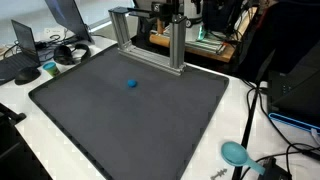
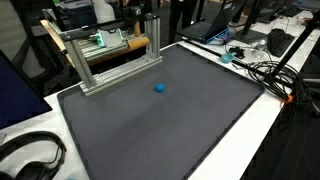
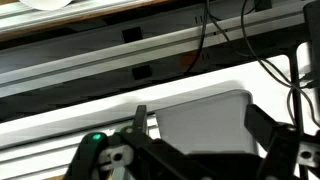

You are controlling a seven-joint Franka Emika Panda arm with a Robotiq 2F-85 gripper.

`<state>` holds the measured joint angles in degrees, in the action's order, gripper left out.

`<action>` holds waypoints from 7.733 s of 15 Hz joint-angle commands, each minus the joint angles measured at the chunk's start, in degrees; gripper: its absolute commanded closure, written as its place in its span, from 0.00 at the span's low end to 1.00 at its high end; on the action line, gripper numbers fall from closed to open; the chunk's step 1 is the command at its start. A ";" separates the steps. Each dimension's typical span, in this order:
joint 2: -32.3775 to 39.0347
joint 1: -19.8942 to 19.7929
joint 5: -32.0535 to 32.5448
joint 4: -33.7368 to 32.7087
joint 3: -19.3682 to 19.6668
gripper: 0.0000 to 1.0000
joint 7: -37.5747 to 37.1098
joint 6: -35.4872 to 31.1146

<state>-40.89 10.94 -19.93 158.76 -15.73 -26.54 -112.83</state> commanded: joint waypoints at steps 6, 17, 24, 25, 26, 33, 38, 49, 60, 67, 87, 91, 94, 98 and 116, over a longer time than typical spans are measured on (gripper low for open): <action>-1.28 -2.24 4.05 -0.89 -0.80 0.00 -1.32 2.38; -6.07 -8.44 16.76 -7.67 8.00 0.00 11.87 7.58; -5.17 -12.17 17.55 -8.46 11.31 0.00 14.47 4.30; -5.17 -12.28 17.61 -8.49 11.41 0.00 14.60 4.25; -5.17 -12.27 17.62 -8.50 11.40 0.00 14.60 4.24; -3.72 -11.84 17.43 -9.39 15.13 0.00 21.24 3.24; -0.89 -11.36 17.84 -10.26 15.90 0.00 25.73 3.09; 5.28 -12.12 19.34 -10.76 15.31 0.00 25.45 -3.45; 7.07 -12.96 22.06 -9.33 14.90 0.00 24.37 -5.55; 6.68 -12.69 21.62 -8.21 14.86 0.00 23.83 -4.95; 4.29 -13.33 23.64 -7.56 12.55 0.64 18.43 -1.28; 4.20 -12.98 23.52 -7.26 12.71 0.58 18.97 -1.19; 4.25 -12.81 23.60 -7.07 13.00 0.72 19.95 -1.46; 3.56 -12.17 23.12 -6.77 13.84 0.53 22.75 -1.21; 3.14 -12.12 22.43 -7.44 14.87 0.78 24.71 -7.63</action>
<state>-37.79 -1.17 2.21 152.64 -1.48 -2.40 -119.18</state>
